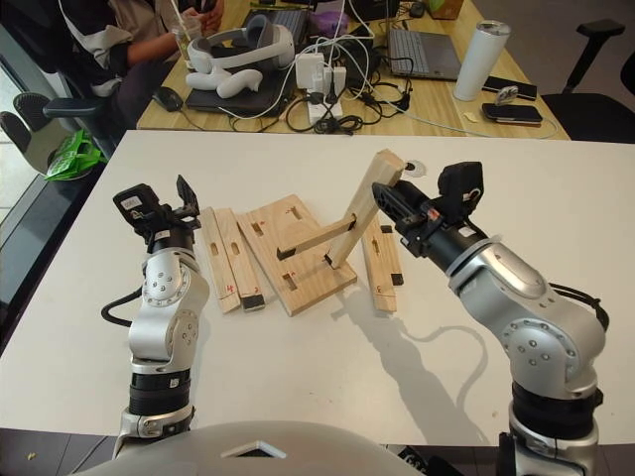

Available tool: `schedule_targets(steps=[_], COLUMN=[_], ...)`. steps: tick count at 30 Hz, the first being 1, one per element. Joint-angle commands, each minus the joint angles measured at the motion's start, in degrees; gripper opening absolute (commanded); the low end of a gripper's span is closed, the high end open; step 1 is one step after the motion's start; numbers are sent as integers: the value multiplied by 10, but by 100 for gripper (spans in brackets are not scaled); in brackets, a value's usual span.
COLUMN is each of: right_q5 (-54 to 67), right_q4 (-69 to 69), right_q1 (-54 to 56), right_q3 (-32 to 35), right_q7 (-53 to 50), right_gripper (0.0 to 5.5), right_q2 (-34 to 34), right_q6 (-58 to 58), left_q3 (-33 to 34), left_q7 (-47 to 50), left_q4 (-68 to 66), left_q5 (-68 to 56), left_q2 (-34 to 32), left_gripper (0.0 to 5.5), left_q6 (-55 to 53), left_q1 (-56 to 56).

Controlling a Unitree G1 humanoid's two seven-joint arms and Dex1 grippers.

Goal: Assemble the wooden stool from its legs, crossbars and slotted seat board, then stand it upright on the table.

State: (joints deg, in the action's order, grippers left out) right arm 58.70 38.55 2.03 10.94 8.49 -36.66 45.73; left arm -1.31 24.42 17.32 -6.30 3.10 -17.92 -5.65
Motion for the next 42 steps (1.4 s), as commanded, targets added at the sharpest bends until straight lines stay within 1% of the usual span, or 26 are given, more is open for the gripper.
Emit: schedule_targets(steps=[1, 3, 5, 7, 11, 15, 20, 26, 29, 33, 36, 37, 39, 42], right_q5=[-8, -9, -13, -20, -61, -157, -221, -279, -279, -287, -300, -304, -316, -330], right_q4=[-8, -22, -31, -32, -62, -86, -96, -65, -53, -25, -6, -3, 3, 22], right_q1=[-63, -64, -59, -47, 16, 43, 47, 31, 21, 30, 43, 48, 55, 70], right_q3=[10, 13, 0, -25, -70, -105, -109, -129, -133, -138, -125, -118, -108, -102], right_q7=[75, 88, 79, 56, 0, -53, -102, -138, -148, -146, -157, -162, -160, -149], right_gripper=[97, 97, 97, 97, 97, 97, 98, 98, 98, 98, 98, 135, 178, 225], right_q2=[-68, -82, -75, -55, -8, 20, 54, 86, 118, 156, 189, 200, 209, 211], right_q6=[40, 48, 53, 57, 48, 19, 14, 11, 18, -10, -31, -40, -58, -75], left_q3=[3, 4, -1, -4, 0, 2, 6, 6, 9, 11, 10, 9, 8, 8], left_q7=[-1, 1, 0, -4, -12, -24, -37, -51, -59, -68, -72, -73, -76, -79], left_q4=[12, 12, 10, 10, 13, 9, 12, 16, 19, 21, 23, 24, 23, 25], left_q5=[-2, -1, 0, -1, -3, -5, -6, -6, -7, -6, -4, -3, -3, -2], left_q2=[36, 37, 39, 38, 31, 26, 22, 18, 15, 14, 15, 16, 17, 17], left_gripper=[334, 334, 334, 334, 334, 334, 334, 334, 334, 334, 334, 334, 334, 334], left_q6=[-9, -10, -13, -18, -28, -38, -52, -68, -77, -87, -93, -94, -97, -99], left_q1=[0, 0, -6, -9, -13, -24, -30, -36, -39, -41, -40, -41, -43, -42])
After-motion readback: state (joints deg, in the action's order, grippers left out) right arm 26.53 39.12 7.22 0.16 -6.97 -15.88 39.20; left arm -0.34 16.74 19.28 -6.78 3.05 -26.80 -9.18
